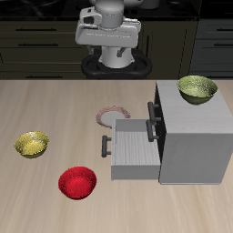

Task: Place the red bowl in the bottom drawer of the white cabinet and close the drawer

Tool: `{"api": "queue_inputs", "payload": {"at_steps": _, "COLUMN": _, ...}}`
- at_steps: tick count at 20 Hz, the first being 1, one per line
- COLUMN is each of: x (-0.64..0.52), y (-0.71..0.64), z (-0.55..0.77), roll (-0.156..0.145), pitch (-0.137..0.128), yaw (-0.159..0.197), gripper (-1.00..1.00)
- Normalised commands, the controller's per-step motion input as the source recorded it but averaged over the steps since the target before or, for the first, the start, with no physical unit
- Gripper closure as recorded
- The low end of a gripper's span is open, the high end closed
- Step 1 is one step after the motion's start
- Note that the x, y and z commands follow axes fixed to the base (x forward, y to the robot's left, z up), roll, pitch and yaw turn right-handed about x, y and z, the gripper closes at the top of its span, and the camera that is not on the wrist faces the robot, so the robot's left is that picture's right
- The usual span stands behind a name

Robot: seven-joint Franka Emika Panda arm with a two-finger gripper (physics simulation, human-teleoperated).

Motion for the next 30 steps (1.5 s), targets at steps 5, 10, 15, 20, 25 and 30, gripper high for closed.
{"api": "queue_inputs", "payload": {"at_steps": 5, "x": 0.27, "y": -0.23, "z": 0.13, "roll": -0.004, "pitch": -0.004, "yaw": -0.019, "gripper": -1.00}}
{"api": "queue_inputs", "payload": {"at_steps": 10, "x": 0.27, "y": -0.20, "z": 0.17, "roll": -0.017, "pitch": -0.021, "yaw": 0.007, "gripper": -1.00}}
{"api": "queue_inputs", "payload": {"at_steps": 15, "x": 0.22, "y": -0.20, "z": 0.12, "roll": -0.019, "pitch": -0.017, "yaw": 0.021, "gripper": -1.00}}
{"api": "queue_inputs", "payload": {"at_steps": 20, "x": 0.25, "y": -0.15, "z": 0.06, "roll": 0.001, "pitch": -0.005, "yaw": 0.001, "gripper": -1.00}}
{"api": "queue_inputs", "payload": {"at_steps": 25, "x": 0.28, "y": -0.05, "z": 0.02, "roll": -0.001, "pitch": 0.008, "yaw": 0.020, "gripper": -1.00}}
{"api": "queue_inputs", "payload": {"at_steps": 30, "x": 0.29, "y": 0.02, "z": 0.03, "roll": 0.002, "pitch": -0.001, "yaw": 0.035, "gripper": -1.00}}
